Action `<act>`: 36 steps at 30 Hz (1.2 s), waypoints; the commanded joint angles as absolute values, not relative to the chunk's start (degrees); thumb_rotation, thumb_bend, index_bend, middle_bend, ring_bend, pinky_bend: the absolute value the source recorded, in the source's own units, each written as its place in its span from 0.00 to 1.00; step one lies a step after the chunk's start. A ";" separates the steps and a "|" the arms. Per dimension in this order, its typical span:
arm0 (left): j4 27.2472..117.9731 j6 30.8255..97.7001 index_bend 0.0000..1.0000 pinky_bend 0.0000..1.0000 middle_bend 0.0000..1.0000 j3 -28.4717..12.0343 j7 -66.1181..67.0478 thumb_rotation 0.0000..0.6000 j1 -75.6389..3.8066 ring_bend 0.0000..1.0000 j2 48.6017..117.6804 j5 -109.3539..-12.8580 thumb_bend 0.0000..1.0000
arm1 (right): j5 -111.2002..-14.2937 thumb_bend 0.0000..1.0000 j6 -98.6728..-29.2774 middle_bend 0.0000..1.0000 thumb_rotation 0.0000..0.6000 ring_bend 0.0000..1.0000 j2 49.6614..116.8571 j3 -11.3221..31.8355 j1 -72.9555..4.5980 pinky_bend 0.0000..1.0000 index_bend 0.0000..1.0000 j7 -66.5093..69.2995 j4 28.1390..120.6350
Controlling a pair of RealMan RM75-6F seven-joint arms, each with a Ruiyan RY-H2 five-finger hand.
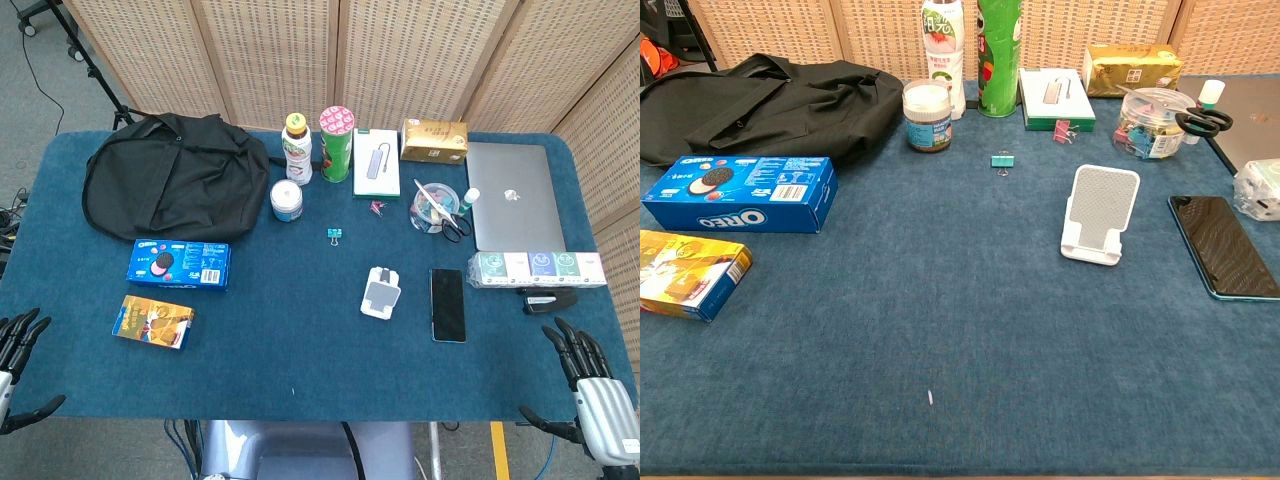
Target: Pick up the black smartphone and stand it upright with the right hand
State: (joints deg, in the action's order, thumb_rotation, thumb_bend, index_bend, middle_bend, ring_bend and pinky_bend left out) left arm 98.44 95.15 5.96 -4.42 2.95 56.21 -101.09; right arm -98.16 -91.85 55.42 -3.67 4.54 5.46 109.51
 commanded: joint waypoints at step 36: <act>100.90 89.20 0.00 0.00 0.00 4.38 -3.67 1.00 0.44 0.00 55.80 -95.84 0.00 | -81.28 0.00 -43.73 0.00 1.00 0.00 57.23 4.82 -28.50 0.00 0.00 -1.11 96.25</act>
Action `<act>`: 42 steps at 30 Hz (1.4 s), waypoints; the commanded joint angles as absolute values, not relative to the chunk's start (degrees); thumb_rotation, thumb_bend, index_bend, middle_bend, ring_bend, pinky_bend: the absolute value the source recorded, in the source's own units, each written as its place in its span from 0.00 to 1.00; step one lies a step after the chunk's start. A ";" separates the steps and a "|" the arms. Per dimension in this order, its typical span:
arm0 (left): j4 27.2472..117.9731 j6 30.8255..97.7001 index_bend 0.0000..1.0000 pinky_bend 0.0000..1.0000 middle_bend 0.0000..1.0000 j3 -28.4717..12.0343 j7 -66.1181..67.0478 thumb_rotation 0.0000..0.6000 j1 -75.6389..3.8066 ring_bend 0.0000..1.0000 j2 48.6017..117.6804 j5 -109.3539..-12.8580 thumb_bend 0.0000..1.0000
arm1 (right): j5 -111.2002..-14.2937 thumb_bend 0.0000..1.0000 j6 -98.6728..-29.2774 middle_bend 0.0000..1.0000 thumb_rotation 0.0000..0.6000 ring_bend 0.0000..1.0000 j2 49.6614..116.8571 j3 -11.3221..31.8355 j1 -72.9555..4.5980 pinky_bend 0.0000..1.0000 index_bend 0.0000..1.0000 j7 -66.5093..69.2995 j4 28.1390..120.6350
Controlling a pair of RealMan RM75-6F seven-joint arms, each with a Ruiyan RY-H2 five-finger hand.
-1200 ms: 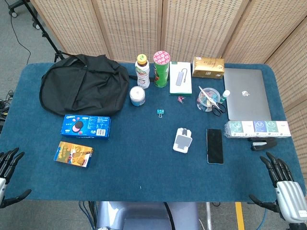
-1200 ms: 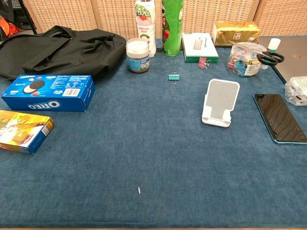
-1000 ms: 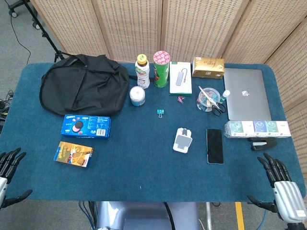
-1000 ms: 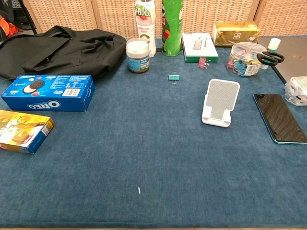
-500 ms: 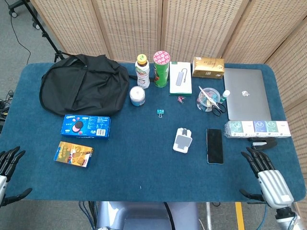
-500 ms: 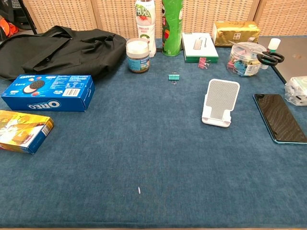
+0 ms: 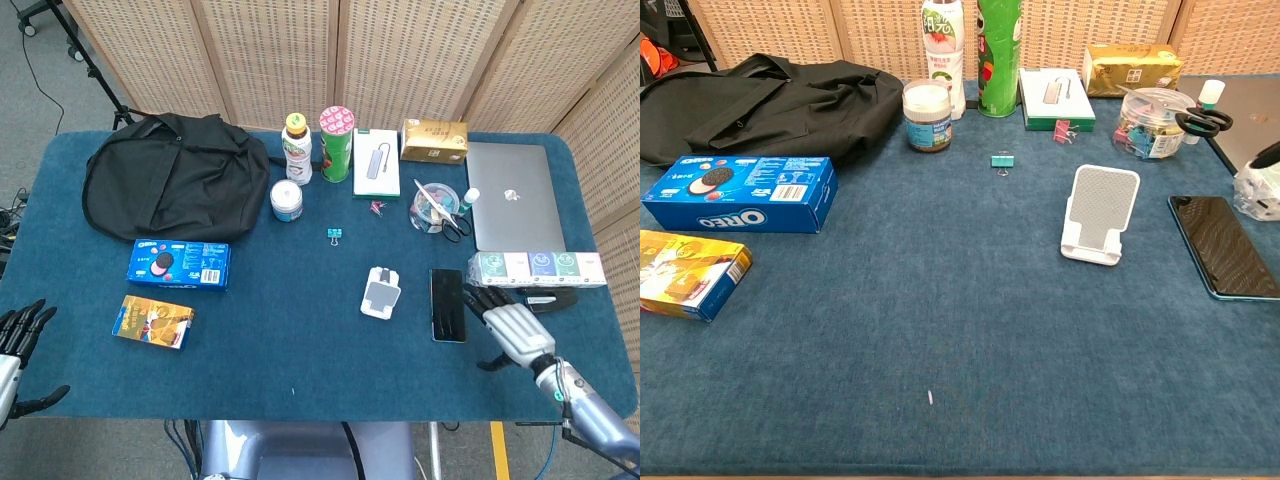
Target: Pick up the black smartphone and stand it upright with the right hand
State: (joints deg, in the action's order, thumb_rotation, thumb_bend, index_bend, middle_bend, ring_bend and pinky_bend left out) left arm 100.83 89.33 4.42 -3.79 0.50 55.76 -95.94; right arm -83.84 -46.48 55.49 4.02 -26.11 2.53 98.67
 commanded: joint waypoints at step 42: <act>101.76 85.98 0.00 0.00 0.00 3.64 -2.97 1.00 -0.88 0.00 55.70 -92.53 0.00 | -41.70 0.05 -43.72 0.00 1.00 0.00 74.79 -4.38 -51.74 0.00 0.11 -47.37 87.96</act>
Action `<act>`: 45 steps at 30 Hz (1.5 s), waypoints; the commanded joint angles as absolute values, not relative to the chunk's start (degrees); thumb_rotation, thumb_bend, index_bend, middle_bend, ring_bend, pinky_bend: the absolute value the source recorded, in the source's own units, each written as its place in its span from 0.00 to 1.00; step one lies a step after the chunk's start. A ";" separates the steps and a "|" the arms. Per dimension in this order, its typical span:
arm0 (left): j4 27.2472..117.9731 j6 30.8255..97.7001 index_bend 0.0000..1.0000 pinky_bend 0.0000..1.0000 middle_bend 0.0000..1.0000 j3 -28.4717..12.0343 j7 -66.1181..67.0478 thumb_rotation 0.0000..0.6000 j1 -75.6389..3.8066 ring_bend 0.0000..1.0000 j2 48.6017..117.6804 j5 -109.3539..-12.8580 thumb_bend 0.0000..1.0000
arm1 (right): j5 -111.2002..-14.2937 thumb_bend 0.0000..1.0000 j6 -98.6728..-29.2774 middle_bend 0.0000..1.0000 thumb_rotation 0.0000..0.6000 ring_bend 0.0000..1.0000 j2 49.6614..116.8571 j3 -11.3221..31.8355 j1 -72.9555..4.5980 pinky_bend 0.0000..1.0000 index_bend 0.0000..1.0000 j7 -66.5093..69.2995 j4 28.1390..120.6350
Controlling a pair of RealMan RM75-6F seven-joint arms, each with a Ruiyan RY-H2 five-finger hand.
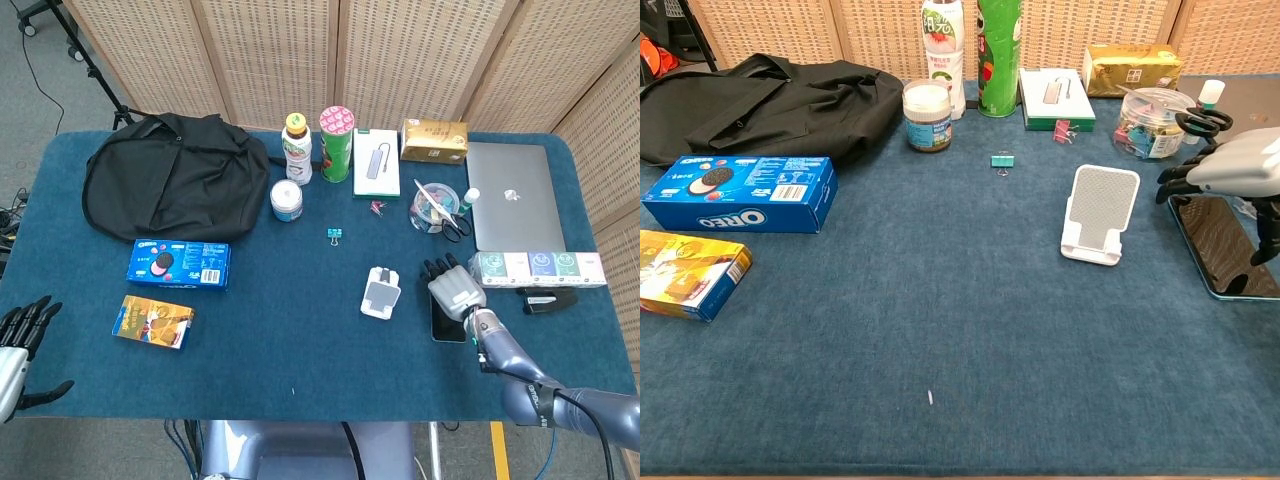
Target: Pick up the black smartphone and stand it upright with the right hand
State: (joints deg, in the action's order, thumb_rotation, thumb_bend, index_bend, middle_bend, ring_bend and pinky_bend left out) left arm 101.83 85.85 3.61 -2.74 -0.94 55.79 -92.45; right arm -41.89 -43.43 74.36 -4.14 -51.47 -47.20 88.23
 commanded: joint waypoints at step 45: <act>102.08 85.74 0.00 0.00 0.00 3.95 -2.34 1.00 -0.92 0.00 55.85 -92.82 0.00 | -31.77 0.14 -36.78 0.22 1.00 0.17 66.49 -13.82 -51.59 0.21 0.31 -36.58 89.96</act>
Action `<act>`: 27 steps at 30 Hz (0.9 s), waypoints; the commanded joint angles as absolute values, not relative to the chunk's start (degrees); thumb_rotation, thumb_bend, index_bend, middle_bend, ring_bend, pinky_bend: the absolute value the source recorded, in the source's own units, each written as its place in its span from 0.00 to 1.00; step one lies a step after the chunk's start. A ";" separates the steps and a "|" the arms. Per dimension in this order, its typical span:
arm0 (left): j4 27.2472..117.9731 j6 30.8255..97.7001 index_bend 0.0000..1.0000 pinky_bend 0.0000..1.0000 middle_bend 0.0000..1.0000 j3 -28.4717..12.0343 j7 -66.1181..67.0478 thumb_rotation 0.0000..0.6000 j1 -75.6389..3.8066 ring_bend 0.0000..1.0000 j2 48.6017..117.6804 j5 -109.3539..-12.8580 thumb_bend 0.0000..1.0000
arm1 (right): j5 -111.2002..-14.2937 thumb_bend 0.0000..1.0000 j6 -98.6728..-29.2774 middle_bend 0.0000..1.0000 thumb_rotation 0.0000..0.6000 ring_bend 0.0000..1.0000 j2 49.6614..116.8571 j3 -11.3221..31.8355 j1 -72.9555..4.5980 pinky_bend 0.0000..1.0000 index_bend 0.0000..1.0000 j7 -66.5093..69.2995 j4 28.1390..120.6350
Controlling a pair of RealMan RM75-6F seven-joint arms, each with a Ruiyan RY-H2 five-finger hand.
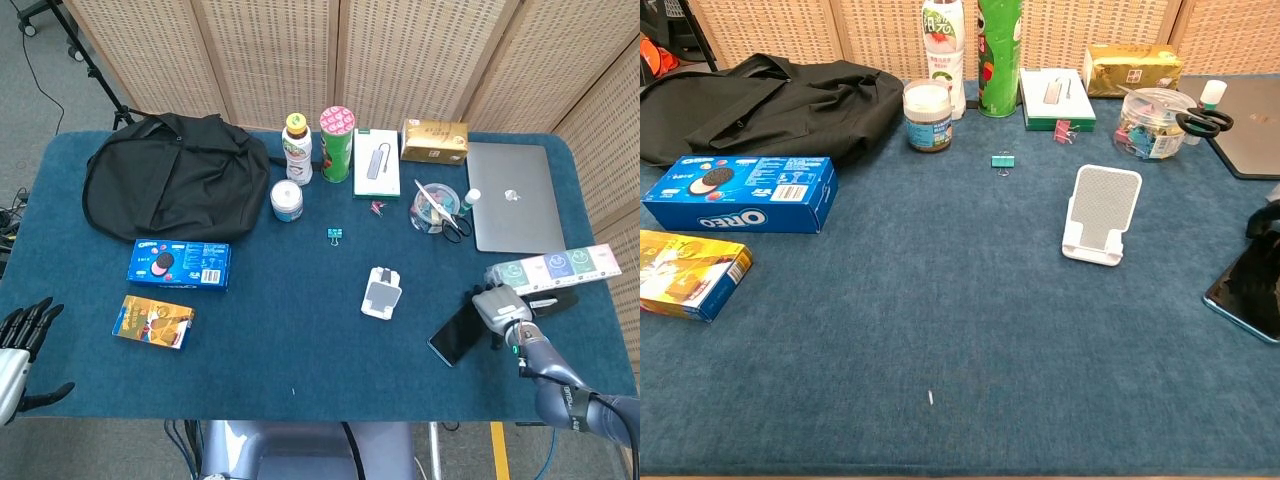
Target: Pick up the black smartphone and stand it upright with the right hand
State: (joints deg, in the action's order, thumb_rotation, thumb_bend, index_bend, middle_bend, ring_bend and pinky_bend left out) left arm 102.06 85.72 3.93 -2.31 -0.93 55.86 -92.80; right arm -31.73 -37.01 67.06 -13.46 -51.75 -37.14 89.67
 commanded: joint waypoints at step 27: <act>102.35 85.64 0.00 0.00 0.00 4.20 -1.57 1.00 -0.89 0.00 55.99 -93.09 0.00 | -59.52 0.10 -46.09 0.11 1.00 0.09 62.02 -13.65 -41.45 0.21 0.31 -23.91 94.47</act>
